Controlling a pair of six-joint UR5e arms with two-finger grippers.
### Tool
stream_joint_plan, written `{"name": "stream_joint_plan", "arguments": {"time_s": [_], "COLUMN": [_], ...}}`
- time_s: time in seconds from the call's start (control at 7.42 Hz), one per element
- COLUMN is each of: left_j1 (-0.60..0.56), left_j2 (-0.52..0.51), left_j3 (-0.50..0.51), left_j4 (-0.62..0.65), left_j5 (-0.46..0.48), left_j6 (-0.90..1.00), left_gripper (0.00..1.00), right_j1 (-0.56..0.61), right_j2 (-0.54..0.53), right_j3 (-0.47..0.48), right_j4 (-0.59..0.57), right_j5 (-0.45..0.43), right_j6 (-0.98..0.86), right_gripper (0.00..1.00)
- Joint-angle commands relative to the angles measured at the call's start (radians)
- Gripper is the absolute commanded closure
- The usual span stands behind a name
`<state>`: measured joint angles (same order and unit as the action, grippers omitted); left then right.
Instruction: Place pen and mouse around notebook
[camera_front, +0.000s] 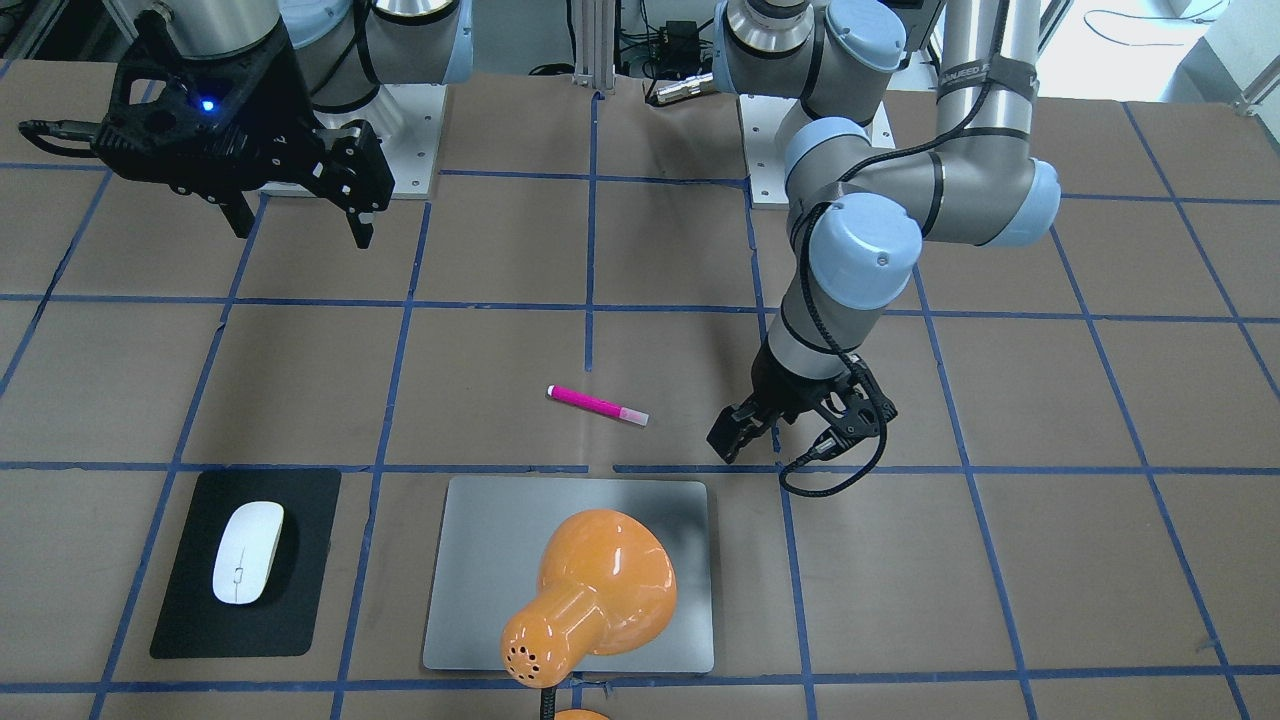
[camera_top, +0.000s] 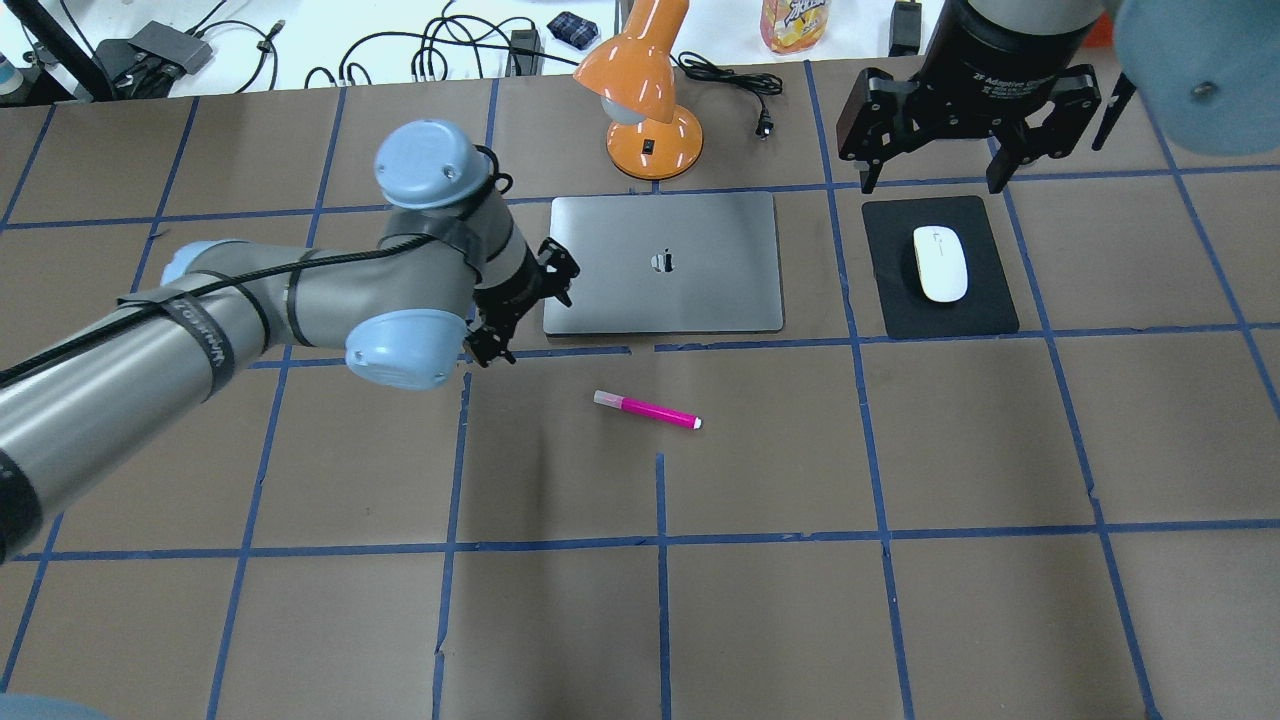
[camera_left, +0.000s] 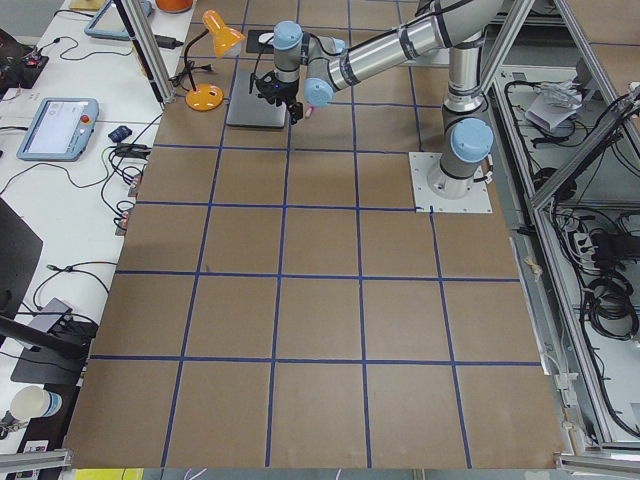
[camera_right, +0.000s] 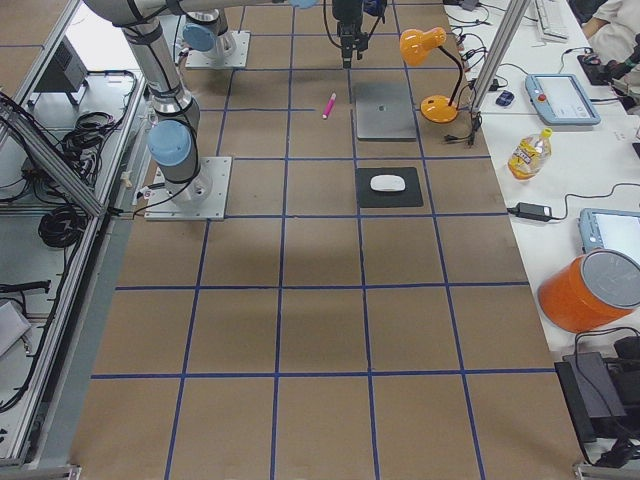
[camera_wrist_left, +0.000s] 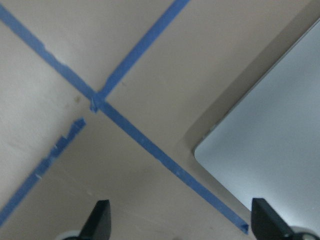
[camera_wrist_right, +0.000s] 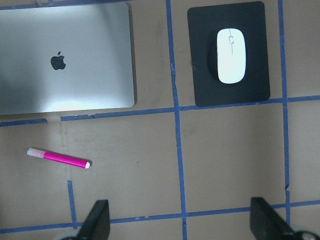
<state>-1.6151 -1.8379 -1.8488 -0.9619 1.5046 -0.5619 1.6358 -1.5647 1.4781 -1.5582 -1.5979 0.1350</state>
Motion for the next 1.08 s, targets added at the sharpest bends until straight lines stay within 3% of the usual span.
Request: {"name": "stream_joint_plan", "arguments": {"time_s": [0.0,0.27,0.67,0.94], "left_j1": [0.076,0.135,0.132,0.139], "left_j2": [0.067,0.133,0.287,0.322], "left_j3": [0.092,0.209,0.209,0.206], "left_j4": [-0.217,-0.47,-0.544,-0.616], "left_j5": [0.028,0.031,0.028,0.031], "left_j6": [0.218,0.44,0.581,0.635], "left_gripper": [0.0,0.0,0.0,0.0], "right_j1": [-0.001,-0.001,-0.002,-0.002], "right_j2": [0.0,0.0,-0.001,-0.001], "right_j3": [0.001,0.002,0.008,0.008], "right_j4": [0.001,0.001,0.003,0.003], "right_j5": [-0.001,-0.001,0.001,0.001], "right_j6": [0.0,-0.002,-0.002,-0.002], "right_gripper": [0.0,0.0,0.0,0.0]}}
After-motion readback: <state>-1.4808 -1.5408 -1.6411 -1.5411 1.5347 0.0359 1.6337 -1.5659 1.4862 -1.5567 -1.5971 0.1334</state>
